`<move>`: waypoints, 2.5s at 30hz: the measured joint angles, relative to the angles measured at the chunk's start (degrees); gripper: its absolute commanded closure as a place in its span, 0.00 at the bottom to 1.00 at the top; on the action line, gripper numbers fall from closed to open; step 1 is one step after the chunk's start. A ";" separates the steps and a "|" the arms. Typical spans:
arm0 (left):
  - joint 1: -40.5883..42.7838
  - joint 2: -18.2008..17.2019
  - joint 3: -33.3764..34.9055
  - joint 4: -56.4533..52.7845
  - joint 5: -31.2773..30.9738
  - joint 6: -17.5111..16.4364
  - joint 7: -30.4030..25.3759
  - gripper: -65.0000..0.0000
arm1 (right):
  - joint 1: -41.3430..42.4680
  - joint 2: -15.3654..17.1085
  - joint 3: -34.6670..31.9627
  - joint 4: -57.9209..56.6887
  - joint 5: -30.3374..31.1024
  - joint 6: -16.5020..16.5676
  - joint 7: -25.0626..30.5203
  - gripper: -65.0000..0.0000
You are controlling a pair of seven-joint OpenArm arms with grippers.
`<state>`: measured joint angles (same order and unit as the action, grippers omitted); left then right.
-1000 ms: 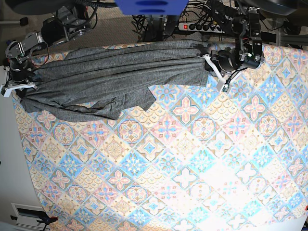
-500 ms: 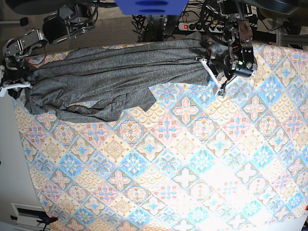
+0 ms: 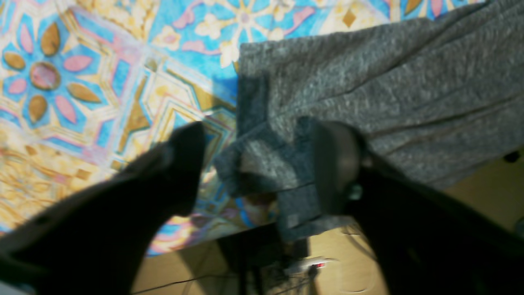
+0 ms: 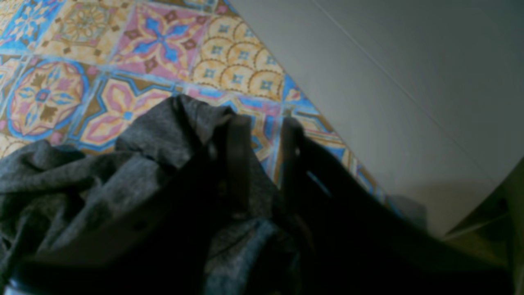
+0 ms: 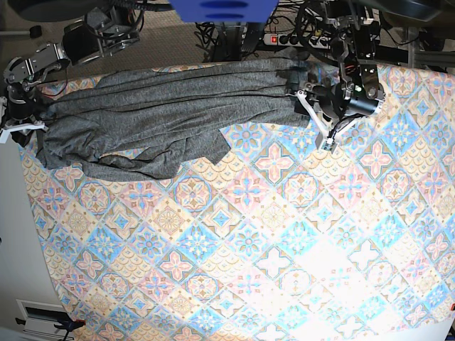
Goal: Layout the t-shirt on the table in an organized manner, then fold the t-shirt properly
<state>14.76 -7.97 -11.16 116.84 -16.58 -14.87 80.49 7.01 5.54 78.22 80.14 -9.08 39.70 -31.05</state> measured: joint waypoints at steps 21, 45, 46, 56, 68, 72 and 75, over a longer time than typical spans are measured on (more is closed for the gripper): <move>-18.49 5.79 1.29 -8.74 -24.92 0.50 -0.37 0.22 | -1.66 -0.11 -0.22 0.00 -0.11 0.20 0.13 0.79; -27.58 14.69 16.83 -42.60 -3.34 1.99 -10.05 0.22 | -3.43 0.02 -0.11 0.02 -0.20 0.17 0.00 0.79; -27.98 14.78 17.49 -43.89 -3.41 1.99 -11.28 0.22 | -3.41 0.00 -0.11 0.02 -0.20 0.17 0.02 0.79; -29.18 15.13 24.76 -46.03 -0.44 2.43 -13.57 0.59 | -3.39 0.00 -0.11 0.02 -0.20 0.17 0.00 0.79; -27.71 15.30 24.52 -46.40 -1.73 2.62 -13.92 1.00 | -3.39 0.02 -0.11 0.04 -0.20 0.17 0.00 0.79; -27.63 15.39 24.46 -46.23 -1.81 2.62 -14.01 1.00 | -3.39 0.00 -0.11 0.04 -0.22 0.17 0.00 0.79; -27.21 15.45 24.39 -43.39 -1.11 2.67 -12.94 1.00 | -3.39 0.00 -0.11 0.07 -0.20 0.17 0.02 0.79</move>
<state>-12.45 7.49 13.23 73.45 -17.69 -12.21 67.55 3.62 5.54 78.11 80.20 -9.28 39.88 -31.03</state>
